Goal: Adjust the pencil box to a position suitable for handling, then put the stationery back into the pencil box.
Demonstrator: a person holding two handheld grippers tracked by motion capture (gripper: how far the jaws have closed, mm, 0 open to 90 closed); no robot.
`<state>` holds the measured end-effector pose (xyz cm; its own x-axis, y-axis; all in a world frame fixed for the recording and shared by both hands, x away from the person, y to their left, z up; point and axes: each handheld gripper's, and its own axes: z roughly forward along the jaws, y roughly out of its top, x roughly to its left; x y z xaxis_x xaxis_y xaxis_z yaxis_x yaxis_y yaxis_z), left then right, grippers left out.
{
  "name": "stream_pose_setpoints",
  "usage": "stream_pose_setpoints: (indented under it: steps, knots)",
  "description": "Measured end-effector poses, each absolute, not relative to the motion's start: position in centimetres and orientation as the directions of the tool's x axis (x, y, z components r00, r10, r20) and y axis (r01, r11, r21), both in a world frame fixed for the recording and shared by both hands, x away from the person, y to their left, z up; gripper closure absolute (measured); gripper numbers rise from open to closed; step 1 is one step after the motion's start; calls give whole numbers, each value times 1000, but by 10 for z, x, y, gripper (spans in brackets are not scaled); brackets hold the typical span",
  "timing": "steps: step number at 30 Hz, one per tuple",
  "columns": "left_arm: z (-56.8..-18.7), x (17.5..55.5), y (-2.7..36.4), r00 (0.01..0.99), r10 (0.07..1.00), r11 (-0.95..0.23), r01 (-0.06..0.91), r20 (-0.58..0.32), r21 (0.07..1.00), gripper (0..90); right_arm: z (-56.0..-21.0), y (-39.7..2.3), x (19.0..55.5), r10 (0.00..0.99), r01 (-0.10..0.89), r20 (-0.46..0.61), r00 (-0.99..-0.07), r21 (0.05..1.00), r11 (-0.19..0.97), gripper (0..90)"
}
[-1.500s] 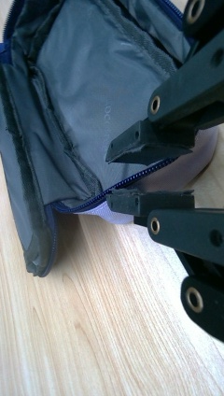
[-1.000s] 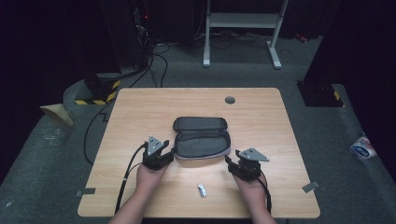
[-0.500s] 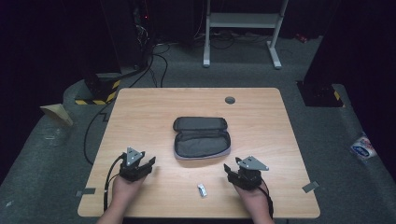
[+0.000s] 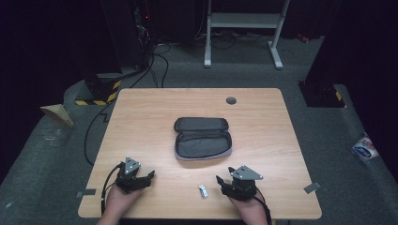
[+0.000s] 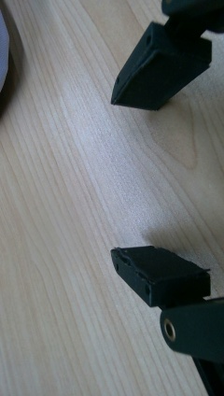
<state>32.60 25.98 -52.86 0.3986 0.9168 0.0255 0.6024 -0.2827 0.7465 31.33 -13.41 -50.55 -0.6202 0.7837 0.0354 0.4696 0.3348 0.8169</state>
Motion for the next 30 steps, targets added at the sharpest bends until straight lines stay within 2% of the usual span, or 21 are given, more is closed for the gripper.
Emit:
stream_pose_setpoints:
  steps: [4, 20, 30]
  knots:
    - [-529, 329, 261, 401, 916, -275, 615, 6, 739, 182, -502, -125, 313, 770, 447, 26, -638, 827, 342, 376]
    - [-529, 332, 258, 409, 913, -279, 614, 5, 739, 178, -502, -108, 309, 727, 443, 41, -685, 816, 371, 391]
    - [-529, 332, 258, 419, 908, -287, 610, 7, 738, 176, -511, -92, 299, 680, 426, 18, -733, 792, 438, 437]
